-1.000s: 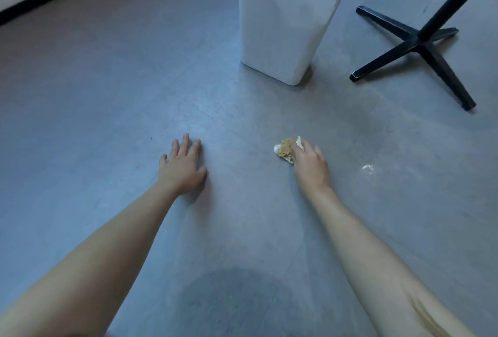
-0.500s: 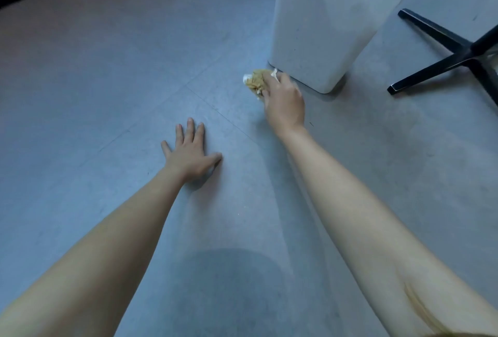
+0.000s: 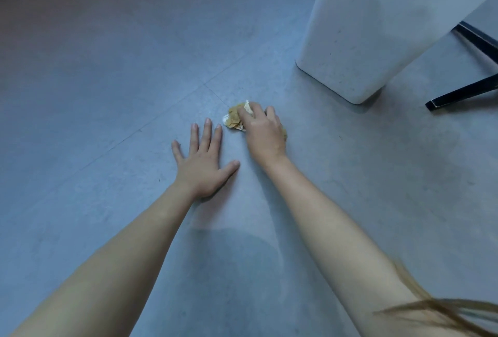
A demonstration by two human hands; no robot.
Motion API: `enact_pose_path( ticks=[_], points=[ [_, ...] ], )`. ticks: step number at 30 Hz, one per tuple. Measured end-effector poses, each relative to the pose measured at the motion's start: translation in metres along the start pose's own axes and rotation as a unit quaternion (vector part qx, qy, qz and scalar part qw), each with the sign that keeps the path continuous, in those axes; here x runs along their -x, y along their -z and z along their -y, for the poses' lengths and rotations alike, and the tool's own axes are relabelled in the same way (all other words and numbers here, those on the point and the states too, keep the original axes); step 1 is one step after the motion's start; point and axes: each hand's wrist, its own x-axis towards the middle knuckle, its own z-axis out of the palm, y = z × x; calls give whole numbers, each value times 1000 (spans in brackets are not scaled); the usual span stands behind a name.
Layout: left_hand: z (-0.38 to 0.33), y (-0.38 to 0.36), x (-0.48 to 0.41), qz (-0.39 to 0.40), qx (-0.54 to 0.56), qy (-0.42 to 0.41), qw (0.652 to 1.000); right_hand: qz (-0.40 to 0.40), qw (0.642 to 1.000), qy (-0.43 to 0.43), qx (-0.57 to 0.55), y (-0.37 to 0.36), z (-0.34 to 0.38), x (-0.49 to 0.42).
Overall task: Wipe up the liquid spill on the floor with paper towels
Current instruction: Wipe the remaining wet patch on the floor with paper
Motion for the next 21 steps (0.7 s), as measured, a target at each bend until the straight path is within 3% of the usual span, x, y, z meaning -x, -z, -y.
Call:
enact_pose_path(
  ticks=[3,6,10,12,15,21],
  points=[
    [0,1,0,-7,-1,1,1000,28,999,-9,27,7,-6,-29],
    [1,1,0,-1,2,2,1000,76,993,-73,61,18,-13,-66],
    [0,2,0,14,2,-2,1000,30,980,-196,13,23,-14,-95],
    [0,2,0,19,7,-2,1000,16,990,-140,-13,16,-5,-94],
    [0,3,0,22,7,-3,1000,74,997,5,-2,-5,0,-76],
    [1,6,-1,36,16,-6,999,69,995,67,-21,4,-20,-63]
  ],
)
